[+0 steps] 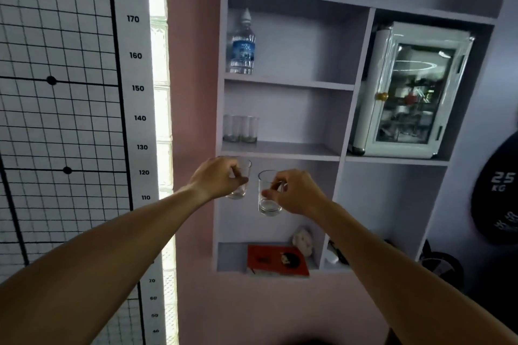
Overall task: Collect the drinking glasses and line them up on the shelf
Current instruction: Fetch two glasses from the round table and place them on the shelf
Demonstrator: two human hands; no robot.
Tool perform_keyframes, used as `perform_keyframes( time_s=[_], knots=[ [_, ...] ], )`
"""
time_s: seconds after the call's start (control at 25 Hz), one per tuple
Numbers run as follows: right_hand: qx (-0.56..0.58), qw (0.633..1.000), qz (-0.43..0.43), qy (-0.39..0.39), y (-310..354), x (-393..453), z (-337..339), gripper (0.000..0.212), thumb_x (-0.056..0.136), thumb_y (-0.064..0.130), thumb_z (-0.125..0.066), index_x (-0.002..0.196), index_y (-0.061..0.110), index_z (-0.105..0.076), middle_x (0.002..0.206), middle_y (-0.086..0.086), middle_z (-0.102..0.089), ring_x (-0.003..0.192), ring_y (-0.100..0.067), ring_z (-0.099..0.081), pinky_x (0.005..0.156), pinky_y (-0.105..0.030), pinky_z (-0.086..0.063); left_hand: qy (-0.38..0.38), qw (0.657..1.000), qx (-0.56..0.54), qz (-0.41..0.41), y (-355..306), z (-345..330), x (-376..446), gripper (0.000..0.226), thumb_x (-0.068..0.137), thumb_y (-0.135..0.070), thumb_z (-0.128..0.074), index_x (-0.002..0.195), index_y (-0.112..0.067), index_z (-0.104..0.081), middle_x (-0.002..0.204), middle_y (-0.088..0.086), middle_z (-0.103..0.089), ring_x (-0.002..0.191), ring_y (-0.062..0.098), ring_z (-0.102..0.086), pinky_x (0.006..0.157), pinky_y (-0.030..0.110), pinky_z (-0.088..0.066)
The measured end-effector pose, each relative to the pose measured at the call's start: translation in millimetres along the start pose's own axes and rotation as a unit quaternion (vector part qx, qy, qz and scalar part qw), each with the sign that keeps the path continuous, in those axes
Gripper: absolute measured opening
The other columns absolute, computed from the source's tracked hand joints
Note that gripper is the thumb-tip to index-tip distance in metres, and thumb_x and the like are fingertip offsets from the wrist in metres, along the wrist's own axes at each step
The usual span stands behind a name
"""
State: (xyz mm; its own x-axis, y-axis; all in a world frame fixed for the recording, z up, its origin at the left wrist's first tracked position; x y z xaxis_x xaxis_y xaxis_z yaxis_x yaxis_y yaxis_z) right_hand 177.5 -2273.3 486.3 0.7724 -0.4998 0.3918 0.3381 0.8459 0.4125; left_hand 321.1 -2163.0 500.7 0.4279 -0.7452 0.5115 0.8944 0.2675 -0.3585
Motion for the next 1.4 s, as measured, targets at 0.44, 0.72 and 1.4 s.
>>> perform_keyframes(
  time_s=[0.44,0.72,1.4],
  knots=[
    [0.034,0.997,0.046,-0.051,-19,109,52,0.024,0.078,0.052,-0.074,0.066,0.036,-0.06,0.085,0.007,-0.067,0.08,-0.012,-0.063,0.067,-0.026,-0.048,-0.078,0.997,-0.001,0.02,-19,25,96,0.046,0.063,-0.067,-0.051,0.069,-0.025,-0.067,0.074,-0.012,-0.07,0.073,0.012,-0.065,0.064,0.028,-0.049],
    [0.023,0.996,0.019,-0.078,-27,167,38,0.027,0.076,0.053,-0.073,0.061,0.036,-0.057,0.084,0.009,-0.062,0.076,-0.013,-0.057,0.055,-0.018,-0.035,-0.066,0.996,0.022,0.051,15,9,149,0.02,0.075,-0.044,-0.071,0.063,-0.031,-0.062,0.071,-0.017,-0.065,0.068,0.007,-0.06,0.059,0.025,-0.044],
    [0.066,0.996,0.041,-0.045,-50,230,7,0.024,0.078,0.05,-0.072,0.066,0.035,-0.058,0.096,0.0,-0.068,0.09,-0.018,-0.062,0.071,-0.026,-0.044,-0.066,0.992,0.065,0.083,41,-13,177,0.016,0.075,-0.028,-0.061,0.066,-0.014,-0.062,0.063,0.001,-0.066,0.061,0.022,-0.065,0.055,0.031,-0.055]
  ],
)
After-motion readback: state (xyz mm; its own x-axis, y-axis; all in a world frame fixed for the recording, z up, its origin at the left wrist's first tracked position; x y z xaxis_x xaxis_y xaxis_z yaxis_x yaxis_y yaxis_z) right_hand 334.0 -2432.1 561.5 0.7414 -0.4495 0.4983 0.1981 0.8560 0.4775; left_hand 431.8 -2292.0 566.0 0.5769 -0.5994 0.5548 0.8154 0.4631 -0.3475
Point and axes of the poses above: each hand's wrist, its own x-axis towards the middle knuckle, its own z-axis out of the back of the hand, y = z × x, the point moved 9 cm from there along x, towards the middle knuckle
